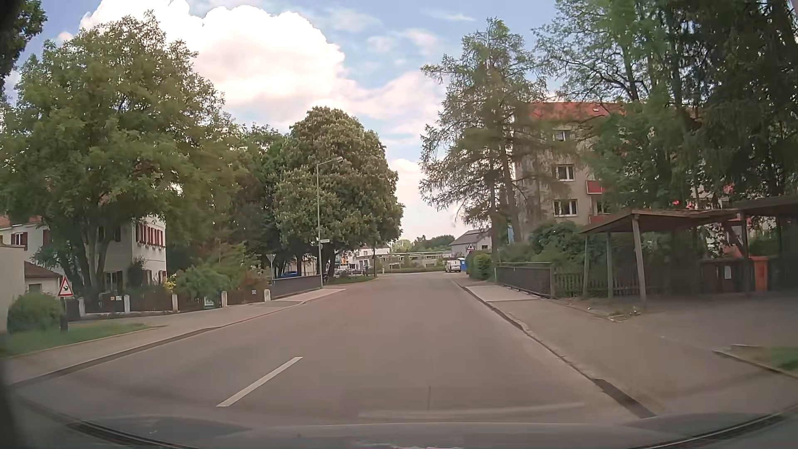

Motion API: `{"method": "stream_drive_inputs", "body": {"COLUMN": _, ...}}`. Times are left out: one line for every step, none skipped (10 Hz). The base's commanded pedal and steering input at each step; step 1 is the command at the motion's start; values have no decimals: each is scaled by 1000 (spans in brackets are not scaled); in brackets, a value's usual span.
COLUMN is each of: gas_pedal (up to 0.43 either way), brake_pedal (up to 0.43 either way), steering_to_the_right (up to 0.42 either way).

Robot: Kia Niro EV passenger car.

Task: Follow the waypoints while adhering to traffic rules and regulations

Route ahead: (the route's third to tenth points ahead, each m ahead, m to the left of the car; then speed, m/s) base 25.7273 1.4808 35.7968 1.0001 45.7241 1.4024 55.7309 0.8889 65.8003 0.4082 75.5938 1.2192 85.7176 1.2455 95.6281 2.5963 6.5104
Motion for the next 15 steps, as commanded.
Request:
{"method": "stream_drive_inputs", "body": {"gas_pedal": 189, "brake_pedal": 18, "steering_to_the_right": 13}}
{"method": "stream_drive_inputs", "body": {"gas_pedal": 177, "brake_pedal": 18, "steering_to_the_right": 13}}
{"method": "stream_drive_inputs", "body": {"gas_pedal": 169, "brake_pedal": 18, "steering_to_the_right": 10}}
{"method": "stream_drive_inputs", "body": {"gas_pedal": 169, "brake_pedal": 18, "steering_to_the_right": 5}}
{"method": "stream_drive_inputs", "body": {"gas_pedal": 169, "brake_pedal": 18, "steering_to_the_right": 4}}
{"method": "stream_drive_inputs", "body": {"gas_pedal": 157, "brake_pedal": 18, "steering_to_the_right": 4}}
{"method": "stream_drive_inputs", "body": {"gas_pedal": 157, "brake_pedal": 18, "steering_to_the_right": 3}}
{"method": "stream_drive_inputs", "body": {"gas_pedal": 150, "brake_pedal": 18, "steering_to_the_right": -1}}
{"method": "stream_drive_inputs", "body": {"gas_pedal": 150, "brake_pedal": 18, "steering_to_the_right": -5}}
{"method": "stream_drive_inputs", "body": {"gas_pedal": 130, "brake_pedal": 18, "steering_to_the_right": -9}}
{"method": "stream_drive_inputs", "body": {"gas_pedal": 130, "brake_pedal": 18, "steering_to_the_right": -10}}
{"method": "stream_drive_inputs", "body": {"gas_pedal": 118, "brake_pedal": 18, "steering_to_the_right": -10}}
{"method": "stream_drive_inputs", "body": {"gas_pedal": 98, "brake_pedal": 18, "steering_to_the_right": -10}}
{"method": "stream_drive_inputs", "body": {"gas_pedal": 98, "brake_pedal": 18, "steering_to_the_right": -8}}
{"method": "stream_drive_inputs", "body": {"gas_pedal": 98, "brake_pedal": 24, "steering_to_the_right": -6}}
